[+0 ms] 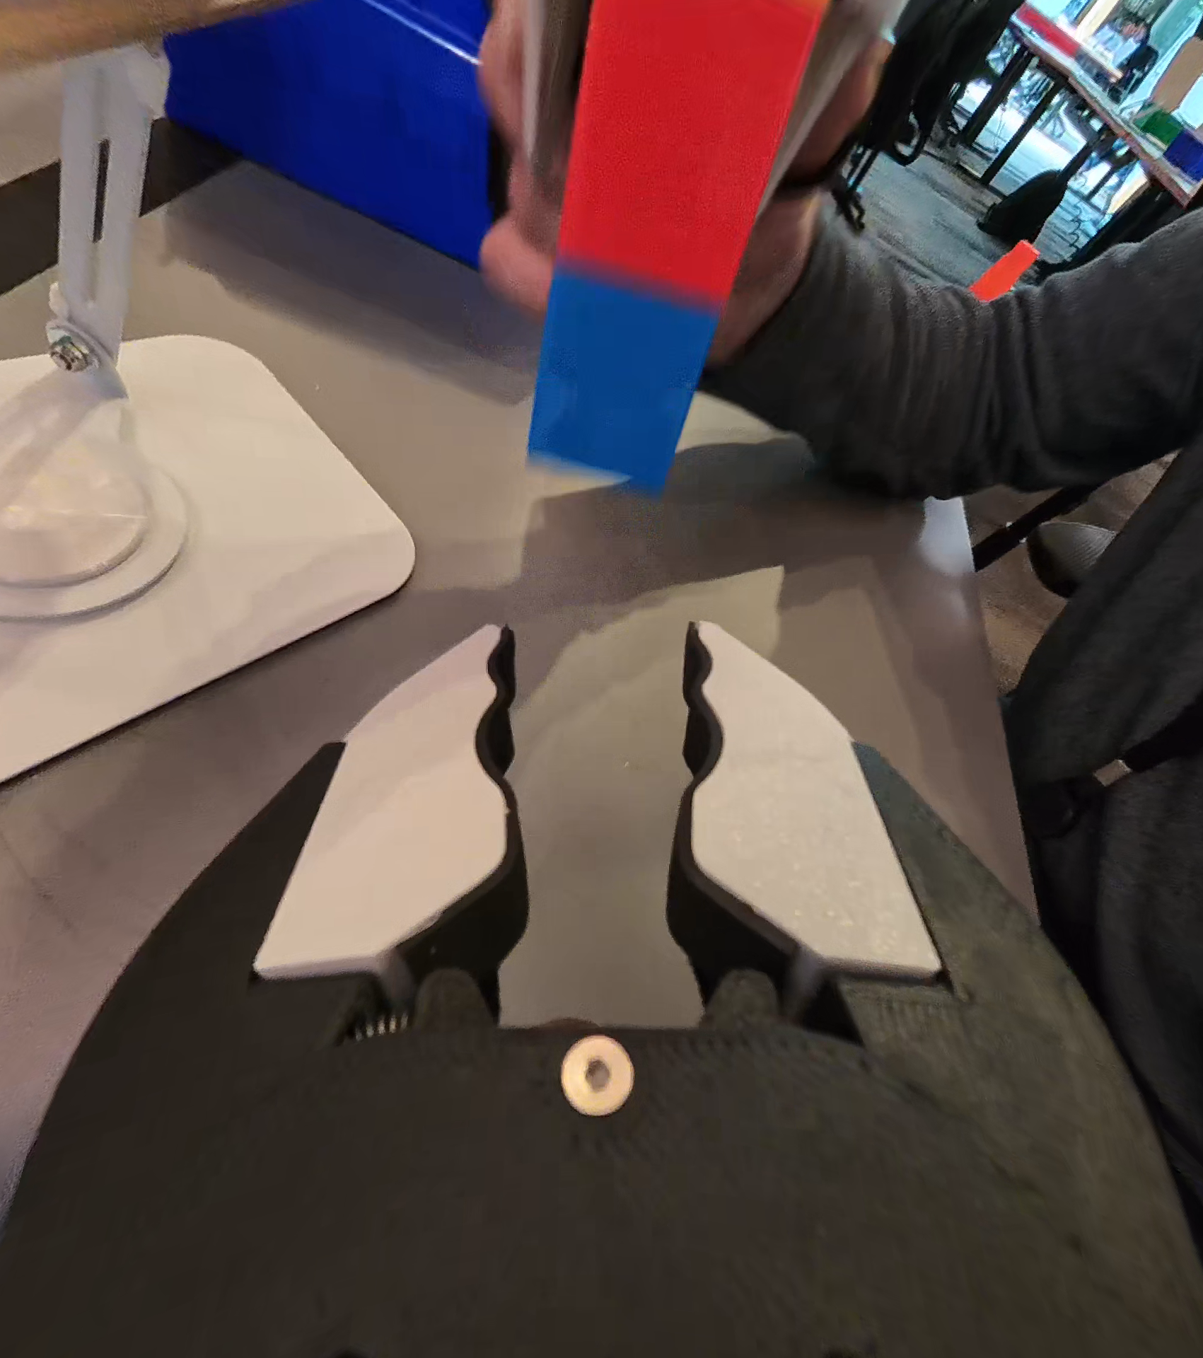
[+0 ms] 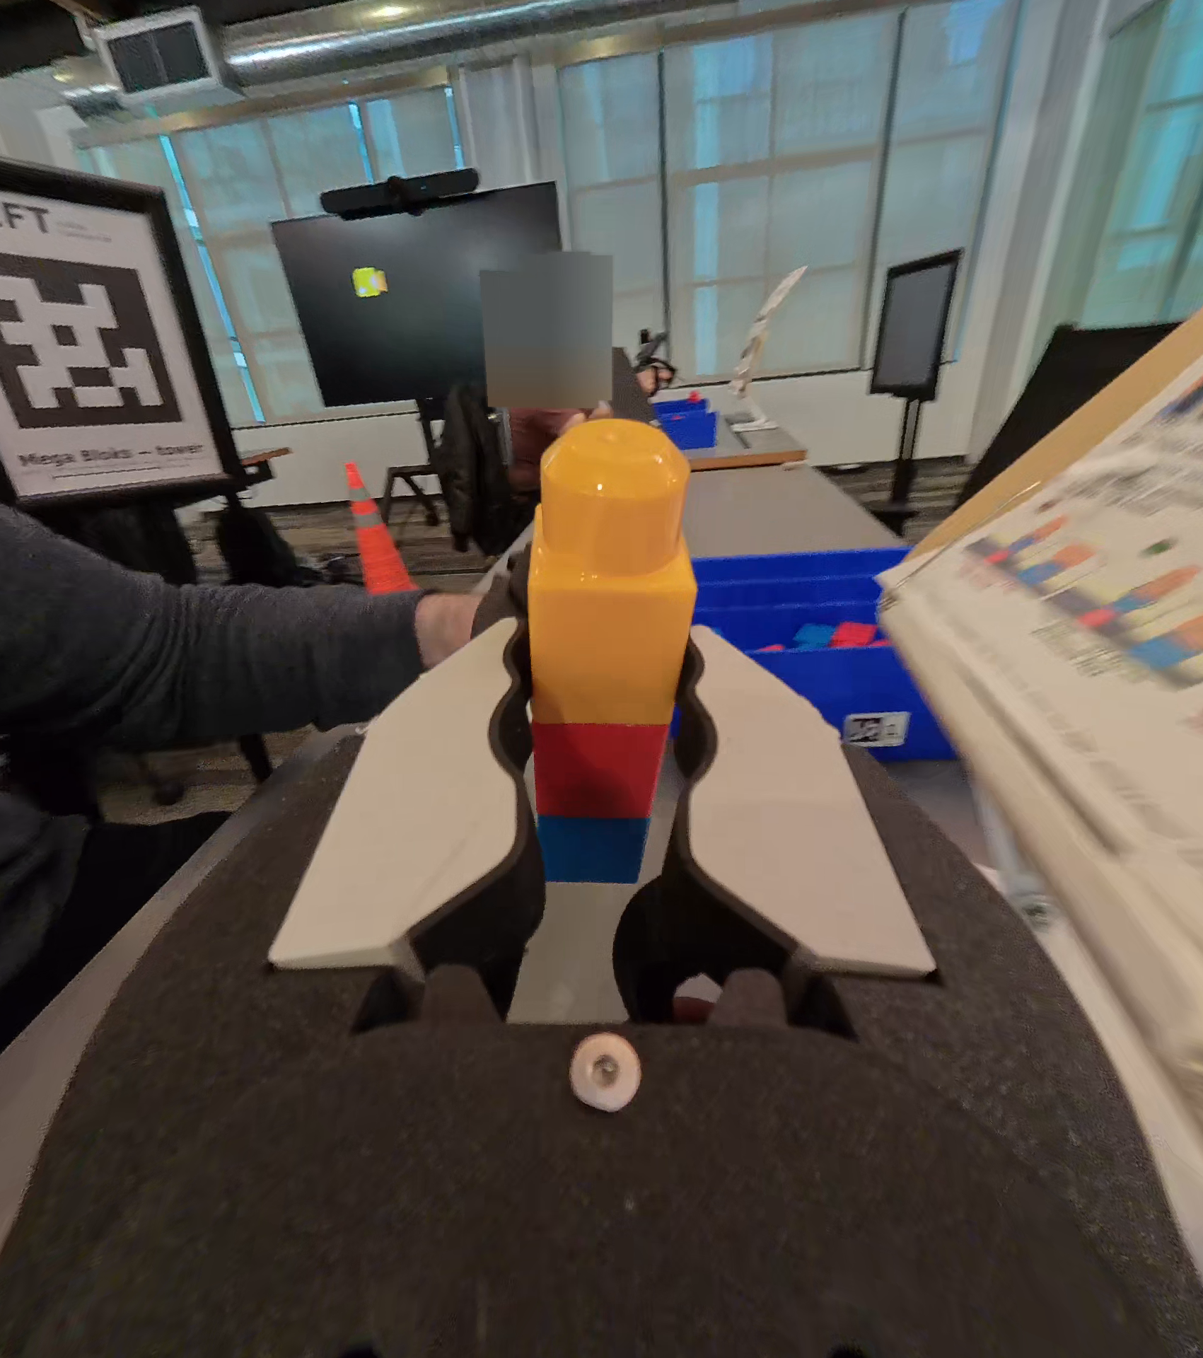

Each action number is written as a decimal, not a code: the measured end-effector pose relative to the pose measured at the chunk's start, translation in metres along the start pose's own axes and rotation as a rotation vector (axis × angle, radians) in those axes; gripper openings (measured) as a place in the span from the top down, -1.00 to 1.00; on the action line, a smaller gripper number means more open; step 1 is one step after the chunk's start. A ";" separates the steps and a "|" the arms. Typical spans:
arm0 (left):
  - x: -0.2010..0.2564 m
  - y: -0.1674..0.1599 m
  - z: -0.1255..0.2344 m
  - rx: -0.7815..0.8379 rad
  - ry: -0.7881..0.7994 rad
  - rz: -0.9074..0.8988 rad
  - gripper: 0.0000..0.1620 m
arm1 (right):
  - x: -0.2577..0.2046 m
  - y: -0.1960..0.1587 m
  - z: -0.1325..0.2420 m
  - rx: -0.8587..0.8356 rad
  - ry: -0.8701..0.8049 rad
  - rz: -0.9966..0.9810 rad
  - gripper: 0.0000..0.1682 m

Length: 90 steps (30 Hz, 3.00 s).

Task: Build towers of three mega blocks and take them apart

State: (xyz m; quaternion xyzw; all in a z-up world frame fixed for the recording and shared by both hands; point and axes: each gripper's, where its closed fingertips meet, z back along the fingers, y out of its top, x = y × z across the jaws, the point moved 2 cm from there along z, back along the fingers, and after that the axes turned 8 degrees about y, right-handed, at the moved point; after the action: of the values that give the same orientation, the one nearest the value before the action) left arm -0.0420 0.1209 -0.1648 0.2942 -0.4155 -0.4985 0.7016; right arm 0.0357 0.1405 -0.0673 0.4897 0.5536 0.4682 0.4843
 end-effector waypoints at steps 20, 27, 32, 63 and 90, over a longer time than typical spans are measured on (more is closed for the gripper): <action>-0.016 -0.017 -0.055 0.088 0.013 0.038 0.67 | 0.059 0.062 0.367 -0.069 -1.198 -0.015 0.57; -0.016 -0.021 -0.067 0.074 -0.004 0.042 0.68 | 0.116 -0.021 0.413 -0.130 -1.343 -0.224 0.57; -0.016 -0.020 -0.069 0.079 -0.008 0.043 0.69 | 0.144 -0.053 0.432 -0.221 -1.400 -0.267 0.57; -0.014 -0.023 -0.073 0.054 -0.021 0.028 0.68 | 0.104 -0.048 0.408 -0.348 -1.368 -0.270 0.28; -0.011 -0.011 -0.075 0.148 0.015 -0.002 0.72 | 0.072 -0.115 0.057 -0.282 -0.800 0.070 0.91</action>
State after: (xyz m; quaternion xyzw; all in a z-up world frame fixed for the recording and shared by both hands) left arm 0.0176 0.1272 -0.2131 0.3494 -0.4457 -0.4650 0.6805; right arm 0.0785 0.2047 -0.1925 0.5802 0.2355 0.3289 0.7070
